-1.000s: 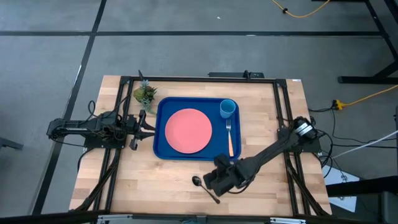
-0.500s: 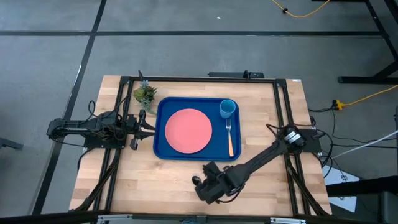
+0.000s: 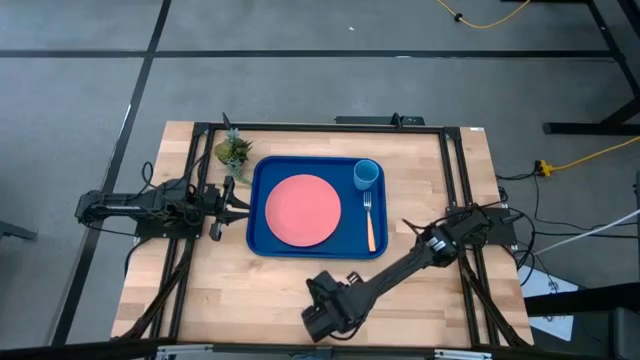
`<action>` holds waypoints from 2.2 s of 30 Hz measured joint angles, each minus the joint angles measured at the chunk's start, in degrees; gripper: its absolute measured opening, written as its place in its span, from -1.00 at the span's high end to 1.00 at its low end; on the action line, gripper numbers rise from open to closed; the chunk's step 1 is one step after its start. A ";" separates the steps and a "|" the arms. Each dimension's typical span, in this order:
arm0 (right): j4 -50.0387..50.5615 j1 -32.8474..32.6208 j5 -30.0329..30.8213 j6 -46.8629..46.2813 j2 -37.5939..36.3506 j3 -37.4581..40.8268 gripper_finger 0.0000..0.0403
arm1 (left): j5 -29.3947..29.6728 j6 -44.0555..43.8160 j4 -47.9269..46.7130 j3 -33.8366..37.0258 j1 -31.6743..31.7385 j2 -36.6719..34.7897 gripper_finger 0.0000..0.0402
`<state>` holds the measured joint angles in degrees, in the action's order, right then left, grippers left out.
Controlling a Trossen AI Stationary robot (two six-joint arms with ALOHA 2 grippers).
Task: Pick and place plate/cup/fork/spoon on tray
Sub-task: Put the black spoon on the left side of the brown fork on the blue tray
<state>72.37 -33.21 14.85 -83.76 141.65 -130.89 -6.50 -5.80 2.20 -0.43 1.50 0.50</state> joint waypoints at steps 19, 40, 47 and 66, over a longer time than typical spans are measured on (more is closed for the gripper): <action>-10.62 -1.62 -2.88 3.00 0.20 10.32 0.47 | 0.00 0.00 0.00 -0.02 0.00 0.01 0.60; -12.66 -0.55 -3.19 3.09 -0.13 12.63 0.47 | 0.02 0.00 -0.01 -0.01 0.02 0.01 0.60; -12.66 -0.55 -3.19 3.23 -0.13 12.68 0.47 | 0.02 0.00 0.00 -0.02 0.02 0.01 0.60; -12.79 -0.59 -2.97 6.29 -0.13 12.72 0.52 | 0.02 0.00 -0.02 -0.02 0.02 0.01 0.60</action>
<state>59.57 -33.80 11.88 -77.46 141.51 -118.17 -6.48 -5.80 2.17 -0.45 1.51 0.51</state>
